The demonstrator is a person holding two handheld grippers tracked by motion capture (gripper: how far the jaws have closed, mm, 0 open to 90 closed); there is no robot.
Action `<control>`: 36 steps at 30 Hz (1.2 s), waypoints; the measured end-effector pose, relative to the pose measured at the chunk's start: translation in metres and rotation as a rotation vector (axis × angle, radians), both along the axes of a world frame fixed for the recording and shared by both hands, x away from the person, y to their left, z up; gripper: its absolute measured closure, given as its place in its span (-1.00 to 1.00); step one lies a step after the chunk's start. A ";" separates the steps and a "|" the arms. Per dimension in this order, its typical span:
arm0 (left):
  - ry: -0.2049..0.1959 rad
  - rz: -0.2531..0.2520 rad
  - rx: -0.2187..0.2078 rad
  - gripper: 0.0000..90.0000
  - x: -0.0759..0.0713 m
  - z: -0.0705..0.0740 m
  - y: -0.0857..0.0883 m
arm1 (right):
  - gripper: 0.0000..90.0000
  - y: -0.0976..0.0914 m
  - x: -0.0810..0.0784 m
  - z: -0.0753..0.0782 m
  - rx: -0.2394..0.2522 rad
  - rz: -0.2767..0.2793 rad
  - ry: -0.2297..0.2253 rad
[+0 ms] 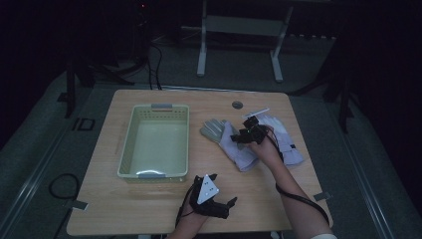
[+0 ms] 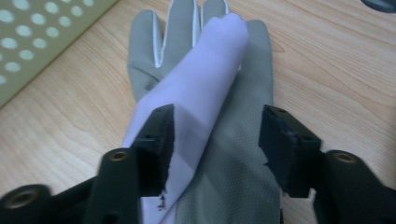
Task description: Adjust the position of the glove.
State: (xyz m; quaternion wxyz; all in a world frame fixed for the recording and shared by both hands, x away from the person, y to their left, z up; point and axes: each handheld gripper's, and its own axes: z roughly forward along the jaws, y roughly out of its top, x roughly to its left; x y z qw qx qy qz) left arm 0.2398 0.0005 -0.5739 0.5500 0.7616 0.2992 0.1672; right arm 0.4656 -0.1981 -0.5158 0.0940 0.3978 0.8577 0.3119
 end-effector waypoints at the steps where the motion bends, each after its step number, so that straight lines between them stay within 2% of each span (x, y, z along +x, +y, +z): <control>1: 0.004 -0.001 0.001 -0.96 0.000 0.000 0.000 | 0.11 0.000 0.001 -0.001 -0.003 0.003 0.006; 7: 0.002 -0.002 0.001 -0.96 0.000 0.000 0.000 | 0.16 0.003 0.010 -0.016 -0.039 0.023 0.072; 9: 0.003 -0.002 0.001 -0.96 0.000 0.000 0.000 | 0.29 0.001 0.012 -0.019 -0.020 0.023 0.100; 11: 0.002 -0.002 0.001 -0.96 0.000 0.000 0.000 | 0.56 0.000 0.013 -0.020 -0.004 0.018 0.117; 15: 0.004 -0.001 0.001 -0.96 0.000 0.000 0.000 | 0.85 0.003 0.007 -0.019 -0.017 -0.009 0.098; 17: 0.005 -0.001 0.001 -0.96 0.000 0.000 0.000 | 0.91 0.004 0.004 -0.015 -0.012 -0.021 0.084; 18: 0.006 -0.001 0.000 -0.96 0.000 0.000 0.000 | 0.93 0.003 0.002 -0.011 0.006 -0.028 0.075; 20: 0.006 -0.001 0.000 -0.96 0.000 0.000 0.000 | 0.96 0.001 -0.001 -0.006 0.039 -0.047 0.070; 23: 0.006 -0.001 0.000 -0.96 0.000 0.000 0.000 | 0.97 -0.002 -0.010 0.003 0.047 -0.075 0.047; 25: 0.006 0.002 0.001 -0.96 0.000 0.000 0.000 | 0.97 -0.005 -0.018 0.009 0.083 -0.114 0.037; 29: 0.002 0.003 0.006 -0.96 0.000 0.000 0.000 | 0.97 -0.010 -0.031 0.020 0.118 -0.181 0.026; 33: 0.003 0.006 0.008 -0.96 0.000 0.000 0.000 | 0.97 -0.017 -0.043 0.037 0.177 -0.254 -0.006; 36: 0.003 0.007 0.006 -0.96 0.000 0.000 0.000 | 0.97 -0.018 -0.054 0.046 0.205 -0.292 -0.066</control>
